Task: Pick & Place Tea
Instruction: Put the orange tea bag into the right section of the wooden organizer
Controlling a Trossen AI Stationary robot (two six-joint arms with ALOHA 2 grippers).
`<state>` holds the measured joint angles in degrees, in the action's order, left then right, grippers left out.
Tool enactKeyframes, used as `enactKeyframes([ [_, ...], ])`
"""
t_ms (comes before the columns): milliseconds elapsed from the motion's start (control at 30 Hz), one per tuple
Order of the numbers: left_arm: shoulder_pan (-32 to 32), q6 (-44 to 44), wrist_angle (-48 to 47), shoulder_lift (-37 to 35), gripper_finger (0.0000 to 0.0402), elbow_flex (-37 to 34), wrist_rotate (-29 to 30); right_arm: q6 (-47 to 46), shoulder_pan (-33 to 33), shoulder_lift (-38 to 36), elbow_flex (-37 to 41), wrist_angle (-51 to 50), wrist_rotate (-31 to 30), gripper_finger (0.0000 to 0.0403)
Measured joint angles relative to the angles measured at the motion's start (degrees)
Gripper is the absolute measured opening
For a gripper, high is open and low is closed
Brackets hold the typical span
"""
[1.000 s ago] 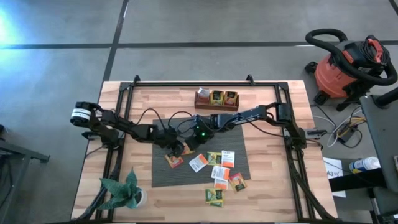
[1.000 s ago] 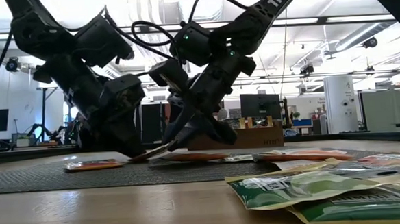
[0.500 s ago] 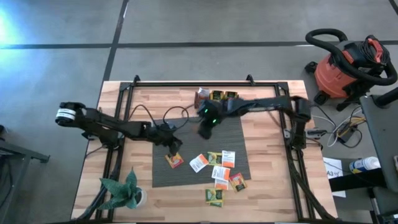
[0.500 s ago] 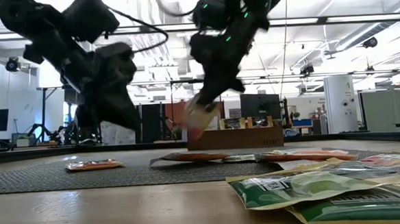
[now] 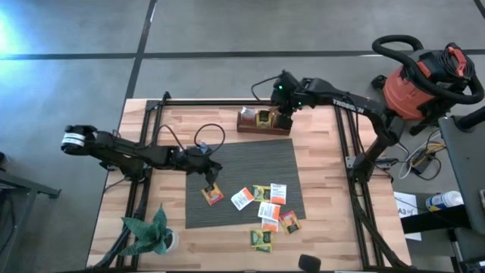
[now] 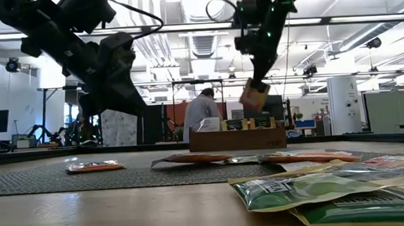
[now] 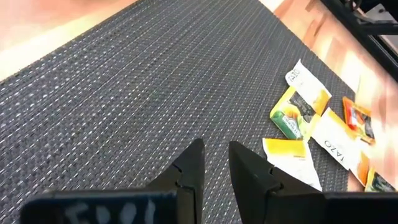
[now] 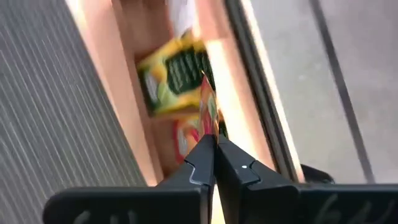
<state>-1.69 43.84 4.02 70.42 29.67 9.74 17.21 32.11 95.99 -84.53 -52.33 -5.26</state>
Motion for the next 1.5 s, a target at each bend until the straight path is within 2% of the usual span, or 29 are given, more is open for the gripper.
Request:
enactKeyframes([
  [167,0.1,1.3,0.1,0.9,0.0069,0.0,0.0,5.1,2.4,2.2,0.1,-3.2,3.8,0.0008],
  [467,0.1,1.6,0.1,2.2,0.0069,0.0,0.0,8.9,2.4,5.7,0.1,-3.4,5.3,0.0008],
  [933,0.2,2.7,-0.1,2.5,0.0069,0.0,0.3,13.0,2.4,9.2,-0.6,-8.4,0.6,0.0008],
  [1200,0.9,2.7,-0.1,2.5,0.0069,0.0,0.4,13.9,2.3,11.8,-0.5,-8.1,0.7,0.0008],
  [1500,0.9,3.0,-0.2,2.5,0.0069,0.0,0.5,14.0,2.3,12.3,-0.5,-3.5,0.6,0.0008],
])
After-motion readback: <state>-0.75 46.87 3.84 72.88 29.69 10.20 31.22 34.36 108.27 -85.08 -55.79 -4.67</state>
